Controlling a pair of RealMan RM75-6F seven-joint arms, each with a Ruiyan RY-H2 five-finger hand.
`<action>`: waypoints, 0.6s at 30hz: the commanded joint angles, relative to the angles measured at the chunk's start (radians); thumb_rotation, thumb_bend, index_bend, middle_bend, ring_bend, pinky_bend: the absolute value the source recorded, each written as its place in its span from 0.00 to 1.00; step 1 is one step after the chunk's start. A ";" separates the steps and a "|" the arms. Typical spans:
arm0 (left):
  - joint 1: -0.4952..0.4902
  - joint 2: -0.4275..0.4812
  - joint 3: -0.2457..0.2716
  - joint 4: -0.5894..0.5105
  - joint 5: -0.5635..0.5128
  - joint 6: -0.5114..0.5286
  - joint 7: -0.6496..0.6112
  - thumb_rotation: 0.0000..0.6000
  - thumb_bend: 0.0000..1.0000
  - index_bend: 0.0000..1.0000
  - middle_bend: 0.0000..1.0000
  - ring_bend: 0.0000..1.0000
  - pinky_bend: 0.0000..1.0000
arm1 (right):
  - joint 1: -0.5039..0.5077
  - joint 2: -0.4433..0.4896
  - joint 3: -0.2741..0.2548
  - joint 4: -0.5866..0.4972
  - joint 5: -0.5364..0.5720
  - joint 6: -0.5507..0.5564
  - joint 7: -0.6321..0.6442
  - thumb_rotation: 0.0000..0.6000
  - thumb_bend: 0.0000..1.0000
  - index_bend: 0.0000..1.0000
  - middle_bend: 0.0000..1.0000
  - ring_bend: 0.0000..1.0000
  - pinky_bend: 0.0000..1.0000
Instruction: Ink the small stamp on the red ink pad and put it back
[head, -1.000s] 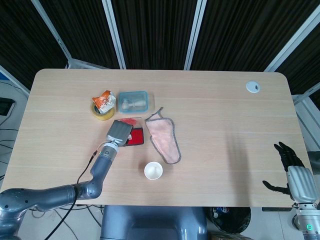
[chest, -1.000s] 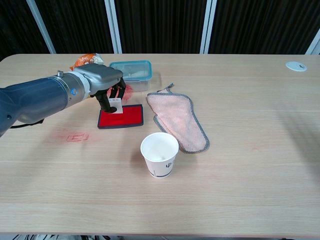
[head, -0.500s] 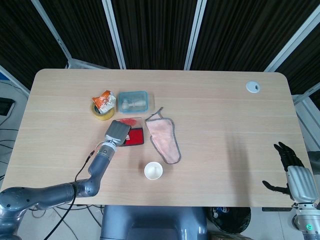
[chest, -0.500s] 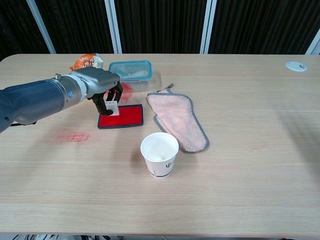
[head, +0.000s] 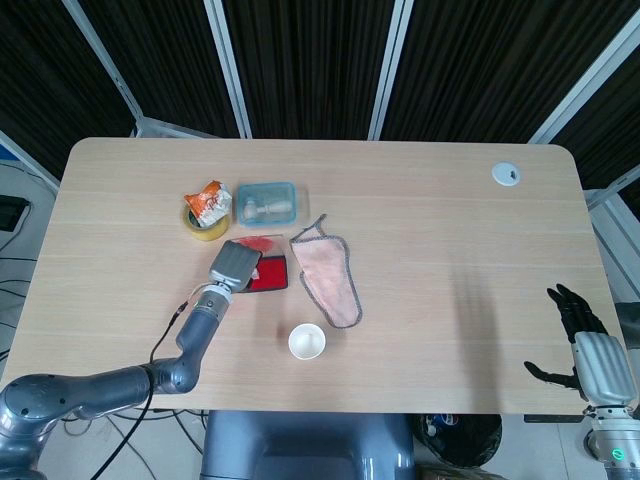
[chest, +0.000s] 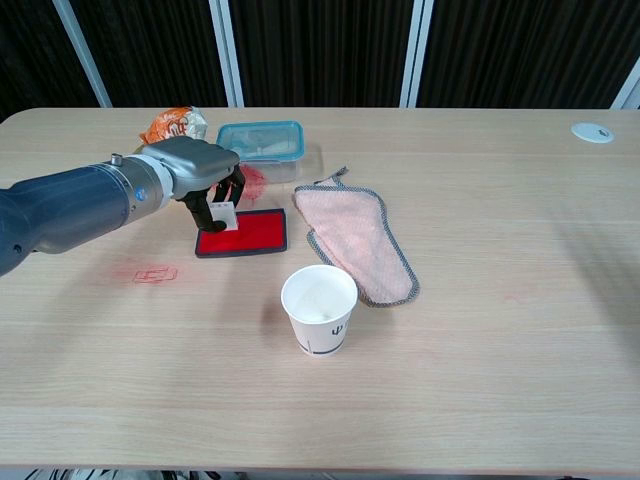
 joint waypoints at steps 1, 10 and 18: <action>-0.001 -0.003 0.005 0.004 0.002 0.002 -0.001 1.00 0.52 0.75 0.76 0.58 0.61 | 0.000 0.000 0.000 0.000 0.000 0.000 0.001 1.00 0.16 0.00 0.00 0.00 0.18; -0.007 -0.005 0.012 -0.006 0.009 0.016 -0.003 1.00 0.52 0.75 0.76 0.58 0.61 | 0.000 0.001 0.000 0.000 -0.001 0.001 0.002 1.00 0.16 0.00 0.00 0.00 0.18; -0.010 0.017 0.007 -0.042 0.008 0.036 -0.001 1.00 0.52 0.75 0.76 0.58 0.61 | -0.001 0.001 0.000 0.000 -0.003 0.003 0.002 1.00 0.16 0.00 0.00 0.00 0.18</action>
